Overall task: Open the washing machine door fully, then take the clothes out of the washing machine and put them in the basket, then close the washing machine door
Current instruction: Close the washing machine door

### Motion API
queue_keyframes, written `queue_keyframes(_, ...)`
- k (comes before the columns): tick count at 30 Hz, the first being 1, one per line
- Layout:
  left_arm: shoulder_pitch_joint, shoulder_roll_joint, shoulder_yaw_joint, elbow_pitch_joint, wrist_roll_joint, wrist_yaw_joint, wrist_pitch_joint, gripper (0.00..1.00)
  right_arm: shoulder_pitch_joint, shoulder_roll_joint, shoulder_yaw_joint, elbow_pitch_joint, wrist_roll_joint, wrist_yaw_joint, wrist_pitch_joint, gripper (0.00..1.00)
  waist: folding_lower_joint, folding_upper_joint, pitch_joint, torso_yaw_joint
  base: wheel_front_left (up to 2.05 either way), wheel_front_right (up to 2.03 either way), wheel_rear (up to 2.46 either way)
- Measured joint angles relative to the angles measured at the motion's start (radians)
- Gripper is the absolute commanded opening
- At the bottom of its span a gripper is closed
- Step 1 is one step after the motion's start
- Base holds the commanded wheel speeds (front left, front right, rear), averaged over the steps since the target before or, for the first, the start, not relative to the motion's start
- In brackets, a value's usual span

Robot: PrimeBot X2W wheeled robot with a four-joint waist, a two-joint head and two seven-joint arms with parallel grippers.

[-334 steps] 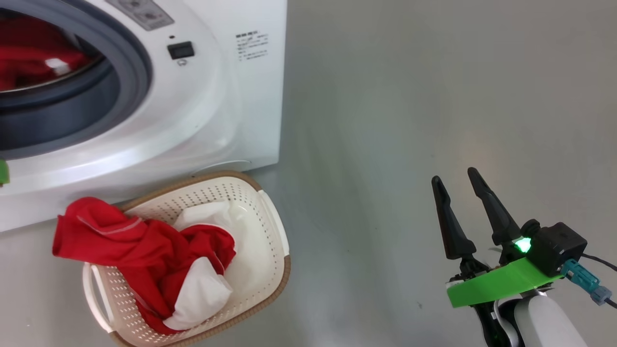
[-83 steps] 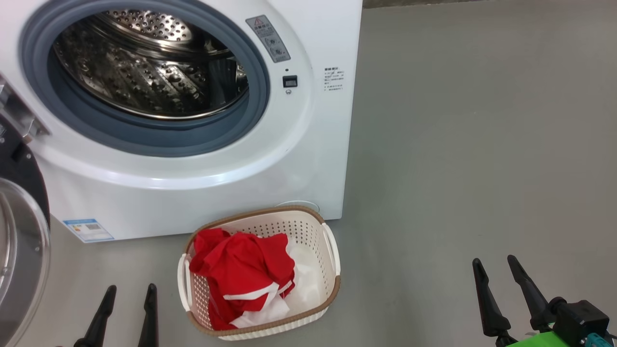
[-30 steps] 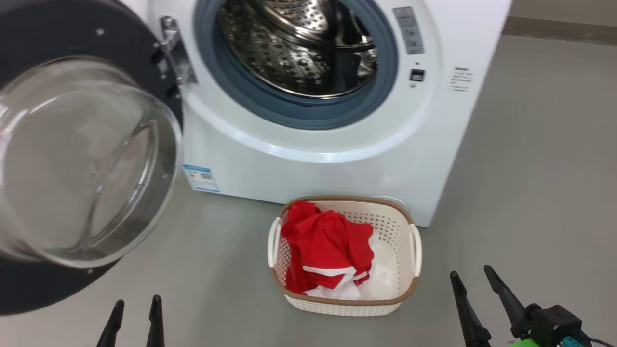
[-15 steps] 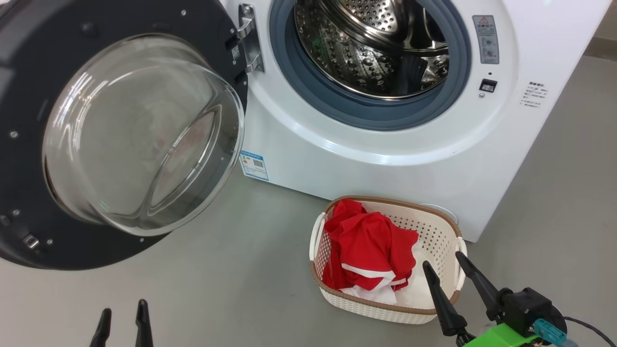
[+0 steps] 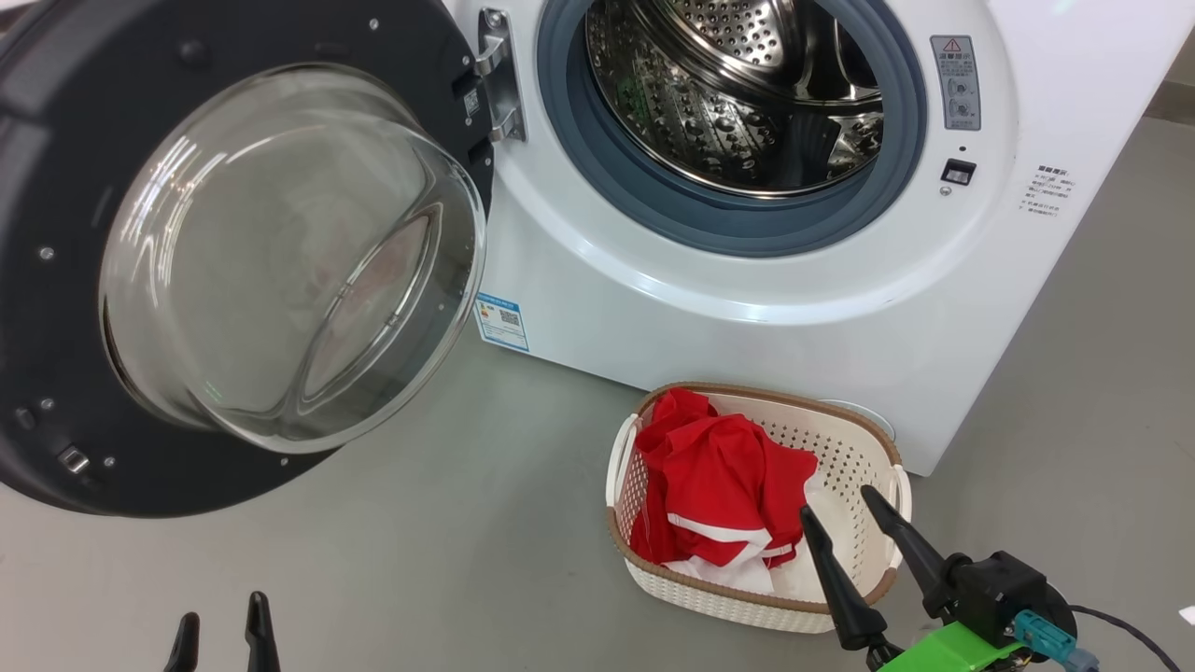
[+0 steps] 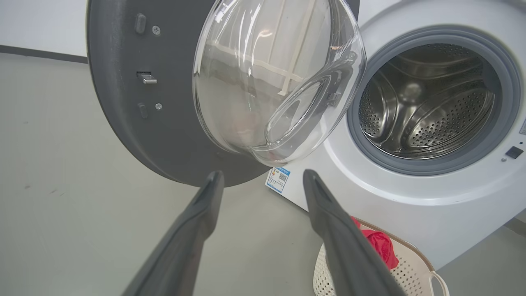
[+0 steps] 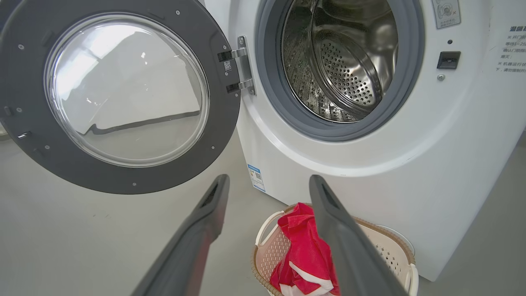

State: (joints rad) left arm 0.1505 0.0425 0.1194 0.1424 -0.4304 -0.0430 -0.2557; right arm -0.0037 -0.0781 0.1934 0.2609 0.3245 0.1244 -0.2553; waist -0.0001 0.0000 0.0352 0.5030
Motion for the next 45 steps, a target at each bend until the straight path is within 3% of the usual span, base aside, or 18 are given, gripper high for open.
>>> queue_keyframes(4, 0.005, 0.0, -0.002, -0.004, -0.004, -0.001, 0.0, 1.0, 0.0, 0.002, 0.009, 0.001, 0.0, 0.0, 0.0, 1.0, 0.0, 0.0, -0.001, 0.0, 0.0, 0.0, 0.0)
queue_keyframes(5, 0.008, 0.0, -0.003, -0.004, -0.005, -0.001, 0.0, 0.58, 0.0, 0.003, 0.009, 0.001, 0.0, 0.0, 0.0, 1.0, 0.0, 0.0, -0.001, 0.0, 0.0, 0.0, 0.0)
queue_keyframes(6, 0.009, 0.0, -0.004, -0.004, -0.013, -0.003, 0.0, 0.34, 0.0, 0.004, 0.009, 0.002, 0.0, 0.0, 0.0, 1.0, 0.0, 0.0, -0.001, 0.0, 0.0, 0.0, 0.0)
queue_keyframes(7, 0.009, 0.0, -0.004, -0.005, -0.023, -0.012, 0.0, 0.0, 0.0, 0.005, 0.009, 0.002, 0.0, 0.0, 0.0, 1.0, 0.0, 0.0, -0.001, 0.0, 0.0, 0.0, 0.0)
queue_keyframes(12, -0.012, -0.002, 0.017, -0.069, -0.019, -0.04, 0.0, 0.0, 0.0, 0.009, 0.005, 0.001, 0.0, 0.0, 0.0, 1.0, 0.0, 0.0, 0.0, -0.003, 0.0, 0.0, 0.0)
queue_keyframes(20, -0.195, -0.003, 0.21, -0.288, 0.013, -0.081, -0.001, 0.0, 0.009, 0.02, -0.028, -0.01, 0.0, 0.0, 0.0, 1.0, 0.0, 0.0, 0.01, -0.004, 0.0, 0.0, 0.0)
queue_keyframes(22, -0.25, 0.021, 0.243, -0.308, 0.031, -0.081, -0.001, 0.0, 0.017, 0.023, -0.037, -0.014, 0.0, 0.0, 0.0, 1.0, 0.0, 0.0, 0.011, -0.004, 0.0, 0.0, 0.0)
queue_keyframes(25, -0.337, 0.1, 0.272, -0.295, -0.026, -0.082, -0.001, 0.0, 0.023, 0.024, -0.049, -0.016, 0.0, 0.0, 0.0, 1.0, 0.0, 0.0, 0.012, -0.004, 0.0, 0.0, 0.0)
queue_keyframes(26, -0.369, 0.137, 0.281, -0.278, -0.052, -0.082, -0.002, 0.0, 0.023, 0.025, -0.052, -0.018, 0.0, 0.0, 0.0, 1.0, 0.0, 0.0, 0.012, -0.005, 0.0, 0.0, 0.0)
queue_keyframes(27, -0.426, 0.221, 0.292, -0.24, -0.082, -0.082, -0.002, 0.0, 0.023, 0.026, -0.058, -0.023, -0.001, 0.0, 0.0, 1.0, 0.0, 0.0, 0.014, -0.005, 0.0, 0.0, 0.0)
queue_keyframes(29, -0.478, 0.302, 0.291, -0.189, -0.1, -0.082, -0.002, 0.0, 0.024, 0.027, -0.062, -0.026, -0.001, 0.0, 0.0, 1.0, 0.0, 0.0, 0.015, -0.007, 0.0, 0.0, 0.0)
queue_keyframes(30, -0.478, 0.302, 0.291, -0.189, -0.1, -0.082, -0.002, 0.0, 0.024, 0.027, -0.062, -0.026, -0.001, 0.0, 0.0, 1.0, 0.0, 0.0, 0.015, -0.007, 0.0, 0.0, 0.0)
queue_keyframes(32, -0.528, 0.359, 0.291, -0.115, -0.138, -0.082, -0.002, 0.0, 0.024, 0.027, -0.067, -0.031, -0.001, 0.0, 0.0, 1.0, 0.0001, 0.0, 0.019, -0.007, 0.0, 0.0, 0.0)
queue_keyframes(40, -0.717, 0.536, 0.298, 0.308, -0.387, -0.082, 0.002, 0.0, 0.024, 0.028, -0.077, -0.039, -0.001, 0.0, 0.0, 1.0, 0.0, 0.0, 0.047, -0.027, 0.0, 0.0, 0.0)
queue_keyframes(45, -0.796, 0.603, 0.223, 0.509, -0.582, -0.082, 0.119, 0.0, 0.022, 0.027, -0.079, -0.039, -0.001, 0.0, 0.0, 1.0, 0.0, 0.0, 0.067, -0.036, 0.0, 0.0, 0.0)
